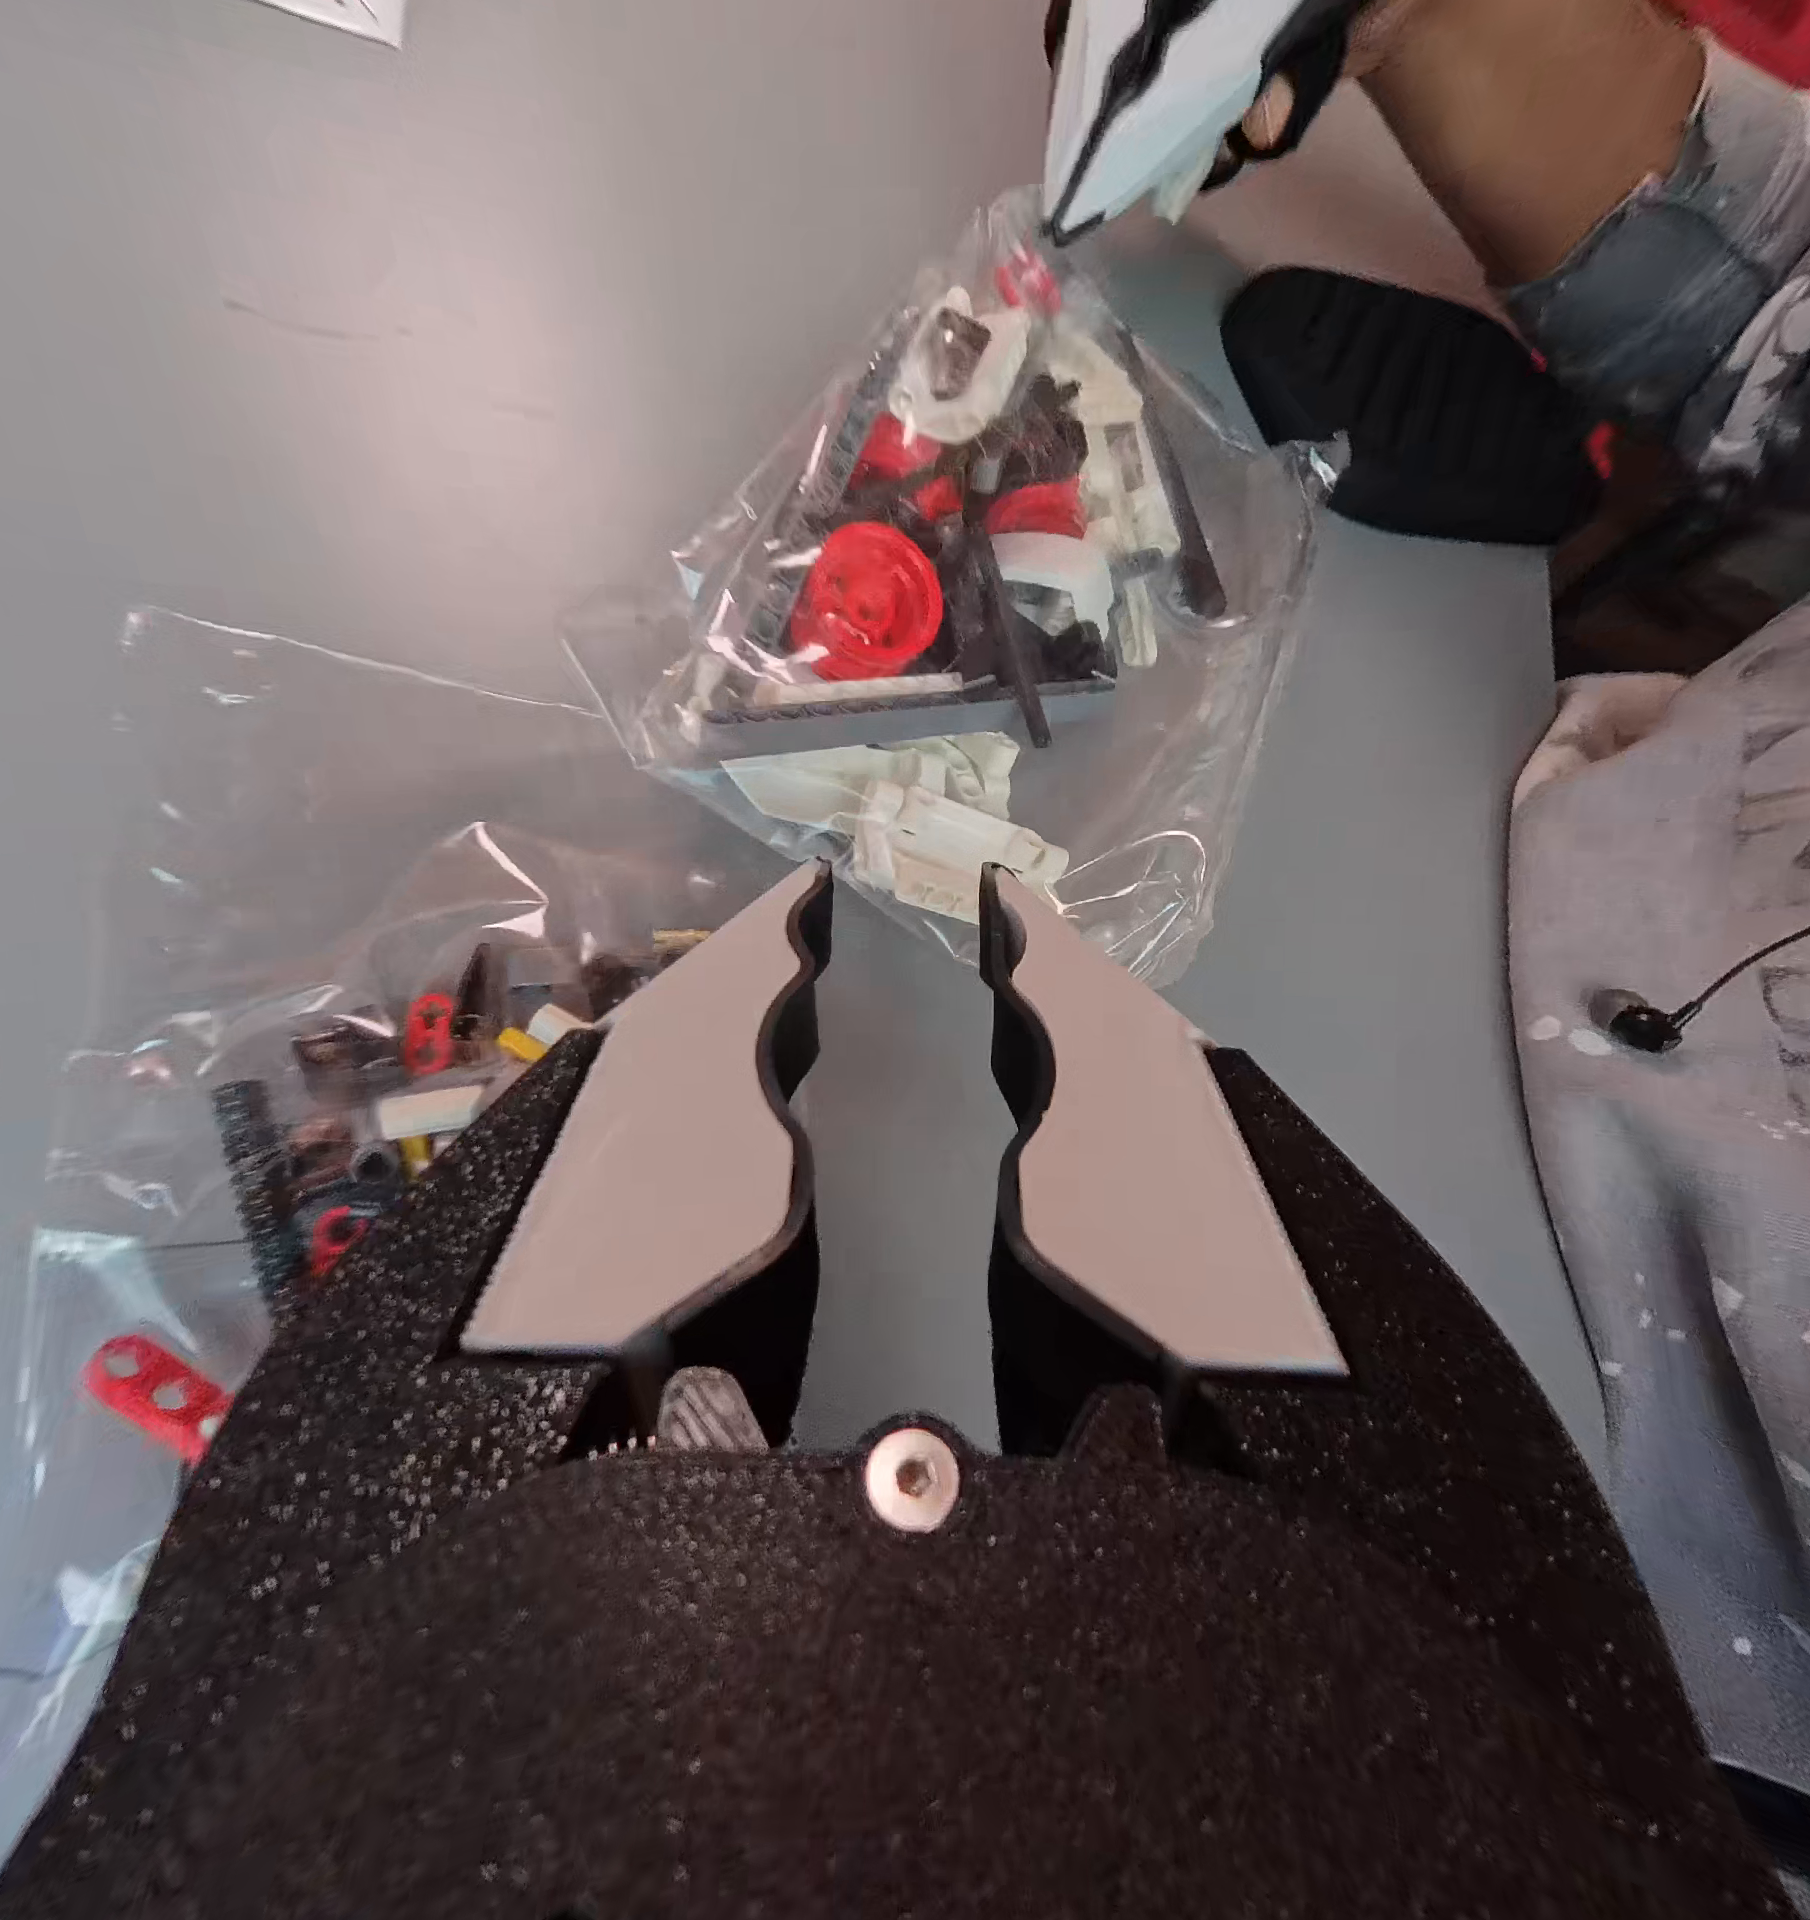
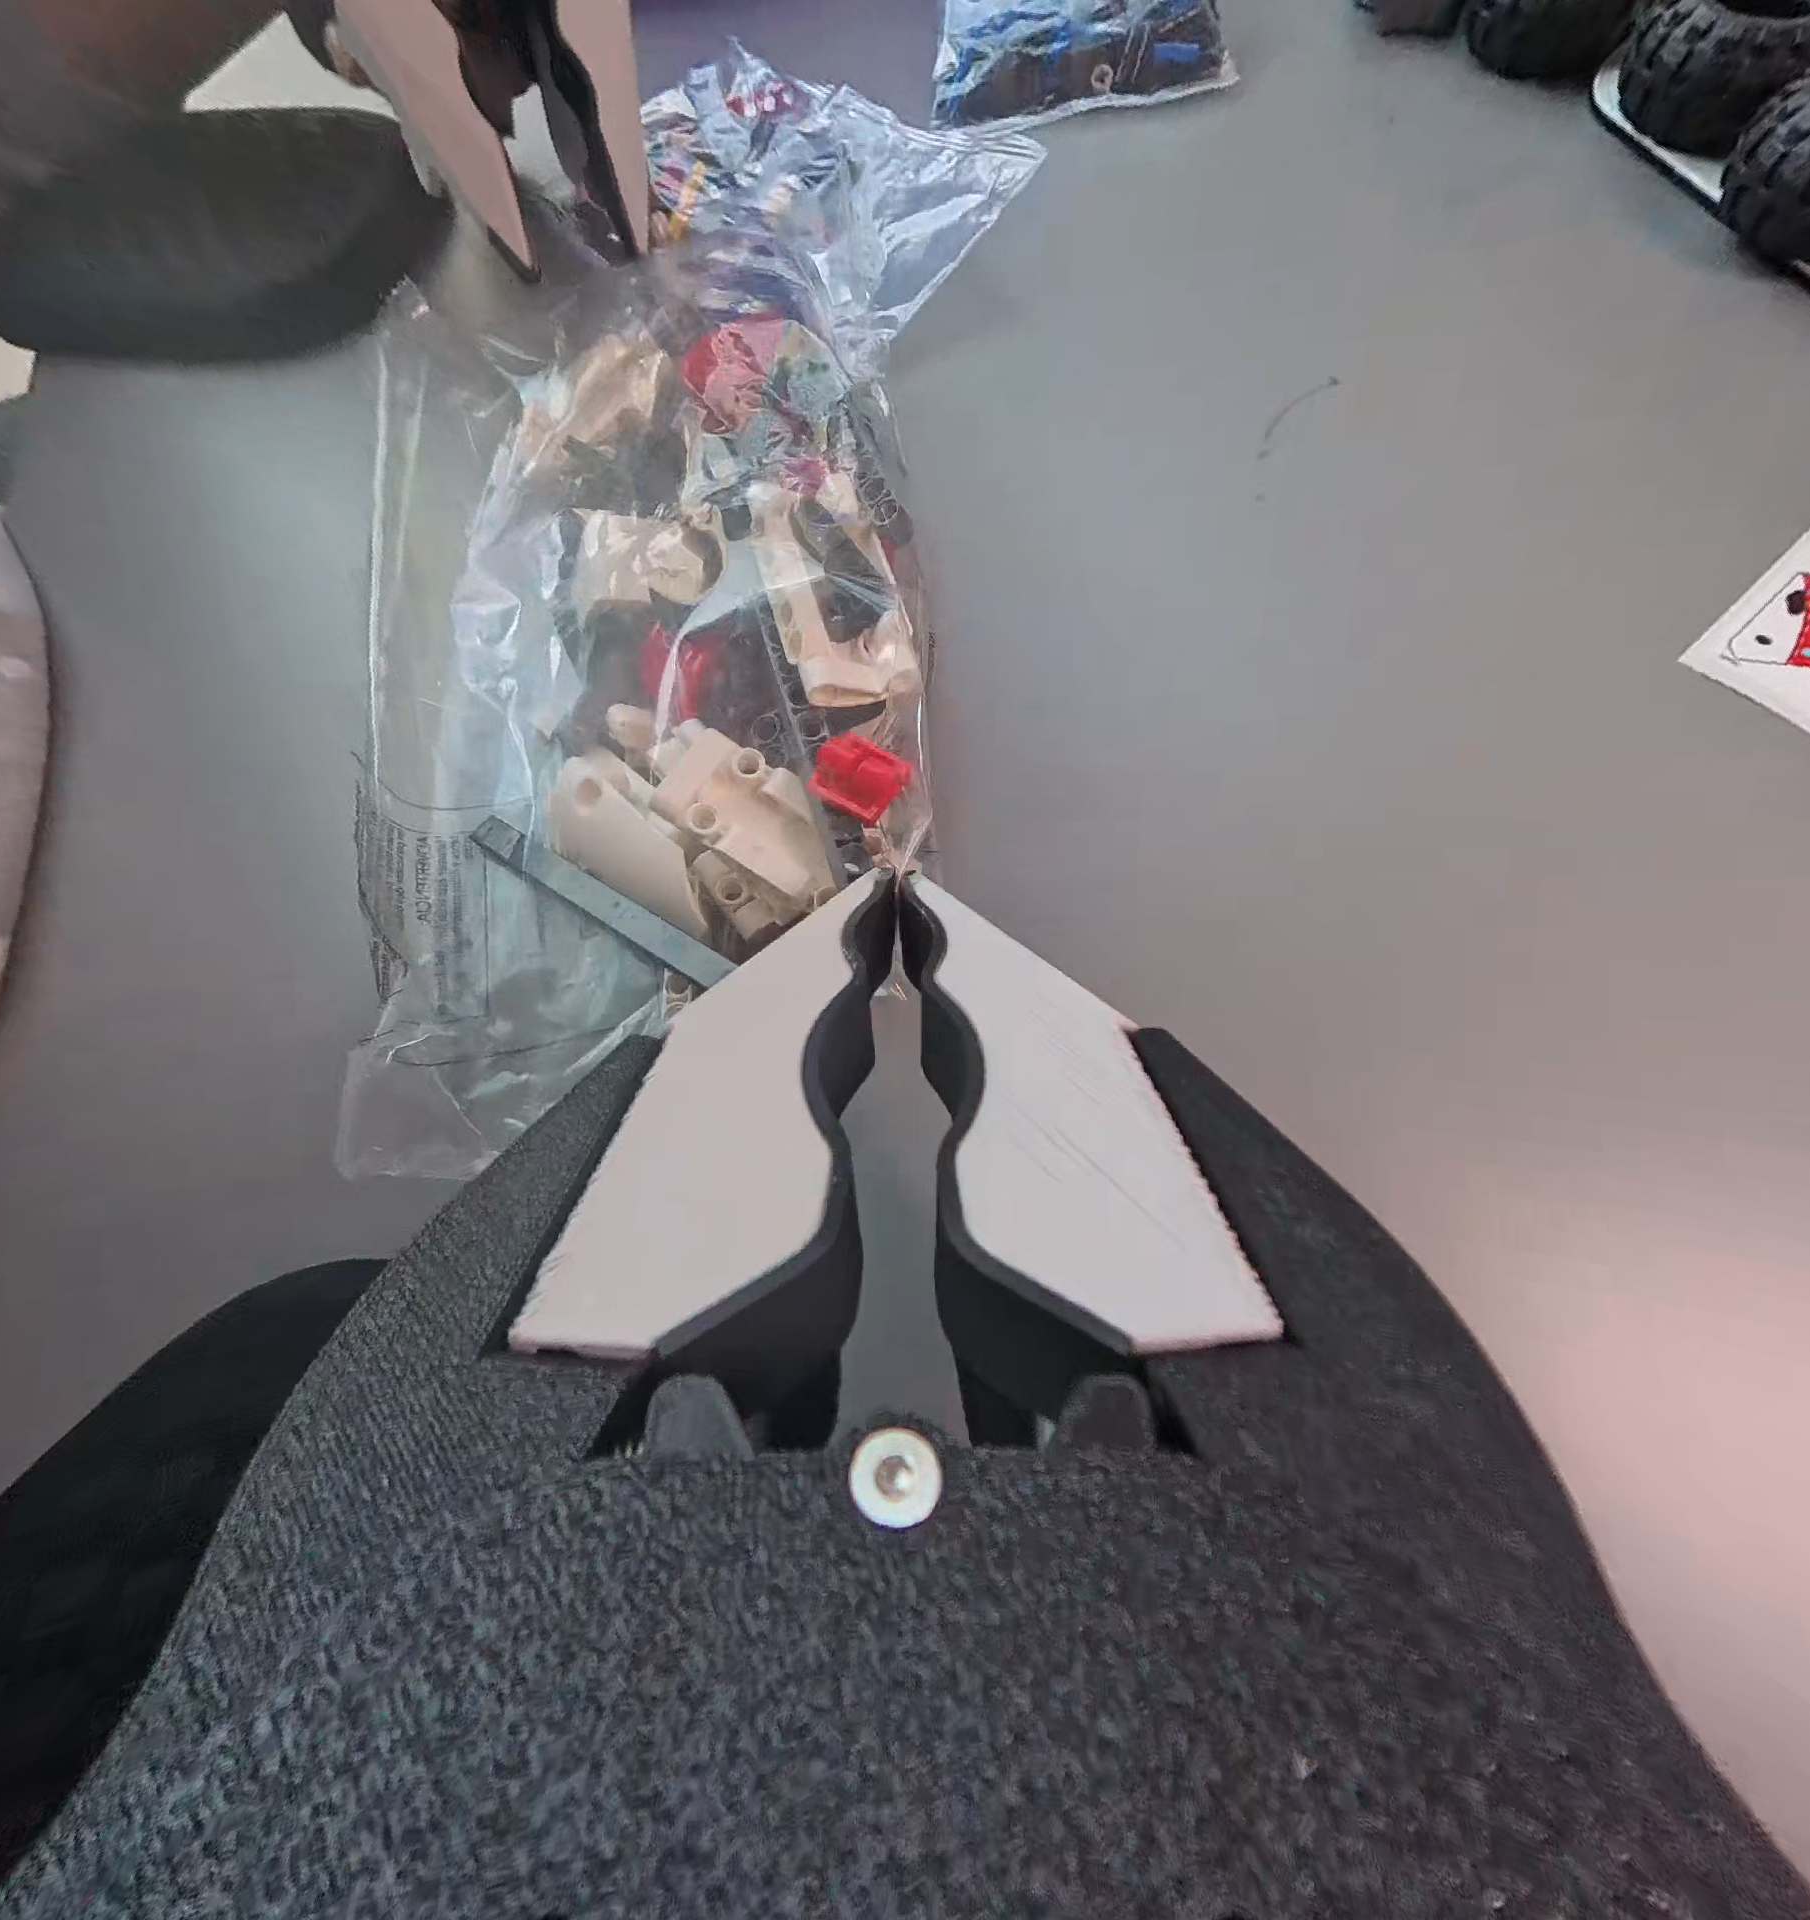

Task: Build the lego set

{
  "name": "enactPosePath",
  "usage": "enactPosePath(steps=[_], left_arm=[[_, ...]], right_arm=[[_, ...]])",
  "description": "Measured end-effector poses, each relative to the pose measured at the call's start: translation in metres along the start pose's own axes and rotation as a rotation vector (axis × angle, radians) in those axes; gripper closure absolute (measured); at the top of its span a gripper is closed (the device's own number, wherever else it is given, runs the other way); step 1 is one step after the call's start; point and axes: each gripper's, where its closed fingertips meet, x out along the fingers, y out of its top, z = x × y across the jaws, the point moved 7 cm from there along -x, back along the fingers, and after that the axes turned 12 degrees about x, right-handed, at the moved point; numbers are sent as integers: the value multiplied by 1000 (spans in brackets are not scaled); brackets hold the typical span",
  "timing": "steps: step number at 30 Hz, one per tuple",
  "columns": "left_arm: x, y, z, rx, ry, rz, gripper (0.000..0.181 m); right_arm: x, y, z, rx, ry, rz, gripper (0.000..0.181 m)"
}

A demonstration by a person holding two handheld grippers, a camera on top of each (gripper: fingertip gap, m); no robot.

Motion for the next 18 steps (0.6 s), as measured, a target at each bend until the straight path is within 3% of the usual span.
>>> enactPosePath(steps=[1, 4, 8, 11, 16, 18], left_arm=[[-8, 2, -5, -24, 11, 43, 154], [-39, 3, -42, -162, 211, 142, 150], [-76, -19, -107, -439, 589, 159, 124], [-84, -38, -137, -572, 702, 112, 106], [-73, -50, -157, -656, 638, 86, 134], [-69, -48, -160, -630, 602, 77, 158]], right_arm=[[-4, 0, -1, -21, 14, 19, 181], [-21, 0, -3, -58, 41, 89, 181], [-29, -2, 2, -98, -28, 110, 181], [-31, -1, 8, -113, -75, 103, 181], [-50, 2, 18, -111, -126, 136, 181], [-55, 0, 20, -109, -143, 137, 181]])
